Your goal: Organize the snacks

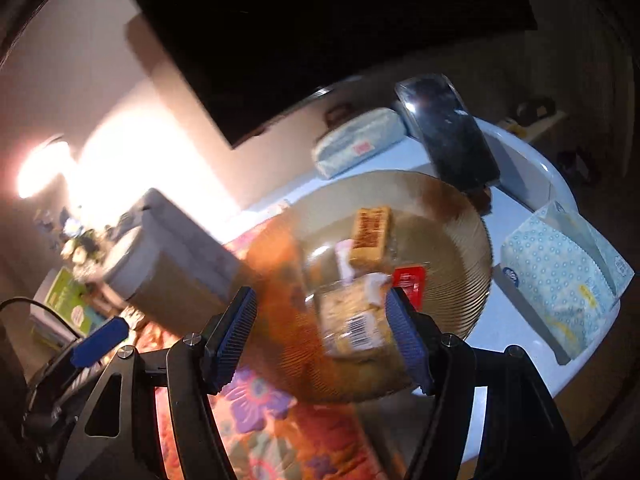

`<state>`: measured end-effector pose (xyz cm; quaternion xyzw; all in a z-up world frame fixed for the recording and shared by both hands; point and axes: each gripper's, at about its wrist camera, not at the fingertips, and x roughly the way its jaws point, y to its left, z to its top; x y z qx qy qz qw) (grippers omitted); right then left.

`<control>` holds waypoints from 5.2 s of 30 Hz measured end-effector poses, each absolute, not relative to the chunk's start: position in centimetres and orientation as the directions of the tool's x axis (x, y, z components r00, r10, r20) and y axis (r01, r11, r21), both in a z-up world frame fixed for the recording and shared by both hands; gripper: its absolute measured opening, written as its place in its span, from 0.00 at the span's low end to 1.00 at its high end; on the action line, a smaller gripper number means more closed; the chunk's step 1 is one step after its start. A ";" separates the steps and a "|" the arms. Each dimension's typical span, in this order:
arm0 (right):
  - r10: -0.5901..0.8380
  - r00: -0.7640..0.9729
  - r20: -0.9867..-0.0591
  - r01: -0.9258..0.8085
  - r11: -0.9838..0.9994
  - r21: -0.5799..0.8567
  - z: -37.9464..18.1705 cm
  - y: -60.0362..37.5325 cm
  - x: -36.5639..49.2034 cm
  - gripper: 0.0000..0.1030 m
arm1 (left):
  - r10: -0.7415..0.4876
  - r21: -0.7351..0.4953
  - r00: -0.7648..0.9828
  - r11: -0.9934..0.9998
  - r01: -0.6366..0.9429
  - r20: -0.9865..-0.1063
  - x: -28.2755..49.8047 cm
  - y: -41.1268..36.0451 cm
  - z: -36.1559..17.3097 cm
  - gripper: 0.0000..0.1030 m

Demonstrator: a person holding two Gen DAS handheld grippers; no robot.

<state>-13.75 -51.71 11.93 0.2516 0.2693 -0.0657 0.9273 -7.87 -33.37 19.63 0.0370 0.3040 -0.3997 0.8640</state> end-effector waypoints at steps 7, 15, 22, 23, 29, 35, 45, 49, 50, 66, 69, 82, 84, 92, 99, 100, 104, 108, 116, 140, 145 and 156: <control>0.103 0.899 -0.425 0.081 0.915 0.394 14.3 -45.2 -15.9 0.65 | -0.592 -0.243 0.623 0.795 0.555 -0.512 -8.2 -21.1 20.9 0.65; 0.273 0.851 -0.449 -0.142 0.942 0.303 14.3 -35.3 -13.0 0.65 | -0.363 -0.287 0.770 0.927 0.241 -0.525 -8.2 -5.8 18.9 0.65; 0.369 0.755 -0.543 -0.262 0.928 0.266 9.8 -27.5 -7.9 0.65 | -0.265 -0.330 0.761 0.941 0.071 -0.591 -6.6 2.8 13.5 0.65; 0.370 0.745 -0.555 -0.271 0.928 0.255 9.0 -26.6 -7.1 0.65 | -0.266 -0.338 0.750 0.939 0.060 -0.605 -6.2 3.4 12.5 0.65; 0.338 0.737 -0.585 -0.320 0.937 0.138 5.1 -22.9 -4.6 0.65 | -0.297 -0.383 0.709 0.923 0.041 -0.640 -4.6 4.3 8.0 0.65; 0.367 0.674 -0.641 -0.312 0.928 0.203 3.3 -22.1 -1.9 0.65 | -0.329 -0.402 0.698 0.914 0.065 -0.636 -3.2 3.9 7.1 0.65; 0.378 0.569 -0.730 -0.297 0.923 0.247 1.7 -20.3 2.4 0.65 | -0.322 -0.216 0.720 0.947 0.239 -0.614 1.5 1.2 10.2 0.92; 0.395 0.555 -0.733 -0.293 0.917 0.272 1.3 -20.1 3.0 0.65 | -0.321 -0.155 0.675 0.942 0.296 -0.664 3.1 -0.1 8.9 0.91; 0.392 0.556 -0.733 -0.292 0.918 0.269 1.2 -20.0 3.1 0.65 | -0.322 -0.141 0.667 0.940 0.311 -0.672 3.5 -0.6 8.5 0.88; 0.316 0.595 -0.739 -0.291 0.942 0.167 0.9 -18.5 3.2 0.54 | -0.334 -0.147 0.619 0.931 0.333 -0.711 4.9 -1.8 6.4 0.50; 0.325 0.597 -0.734 -0.288 0.940 0.182 0.9 -18.8 3.2 0.51 | -0.341 -0.155 0.627 0.931 0.332 -0.701 4.5 -1.8 6.7 0.49; 0.377 0.588 -0.715 -0.258 0.926 0.276 1.1 -20.5 2.8 0.49 | -0.420 -0.230 0.652 0.904 0.360 -0.632 1.4 -1.4 8.9 0.49; 0.383 0.585 -0.715 -0.252 0.924 0.289 1.1 -20.8 2.6 0.49 | -0.427 -0.231 0.653 0.901 0.368 -0.626 1.0 -1.5 9.2 0.49; 0.391 0.583 -0.712 -0.237 0.920 0.312 0.9 -21.9 1.0 0.49 | -0.478 -0.243 0.634 0.872 0.425 -0.609 -0.8 -2.7 9.8 0.49; 0.377 0.579 -0.723 -0.218 0.926 0.308 0.9 -22.7 -0.6 0.49 | -0.521 -0.259 0.612 0.845 0.468 -0.595 -2.0 -3.8 10.5 0.49; 0.375 0.577 -0.725 -0.216 0.927 0.307 0.9 -22.8 -1.0 0.49 | -0.524 -0.257 0.611 0.843 0.473 -0.593 -2.2 -4.1 10.6 0.49; 0.374 0.576 -0.727 -0.198 0.927 0.319 0.9 -23.8 -2.3 0.49 | -0.539 -0.247 0.604 0.830 0.500 -0.587 -2.9 -5.5 11.5 0.49; 0.364 0.574 -0.733 -0.176 0.930 0.324 1.1 -25.3 -3.8 0.49 | -0.562 -0.237 0.589 0.809 0.538 -0.581 -3.7 -7.6 12.3 0.49; 0.335 0.616 -0.713 -0.094 0.930 0.356 2.2 -30.7 -6.7 0.49 | -0.605 -0.207 0.540 0.755 0.622 -0.585 -4.5 -13.3 13.6 0.49; 0.128 0.820 -0.557 0.125 0.910 0.394 8.0 -47.1 -13.4 0.37 | -0.704 -0.173 0.358 0.562 0.809 -0.613 -5.5 -32.6 14.3 0.49; 0.168 0.827 -0.536 0.099 0.896 0.433 8.0 -49.3 -13.7 0.37 | -0.713 -0.211 0.346 0.567 0.796 -0.610 -4.5 -34.9 14.3 0.49; 0.286 0.707 -0.647 0.023 0.905 0.425 2.9 -47.0 -17.8 0.61 | -0.741 -0.262 0.339 0.564 0.783 -0.580 -4.5 -33.2 14.6 0.39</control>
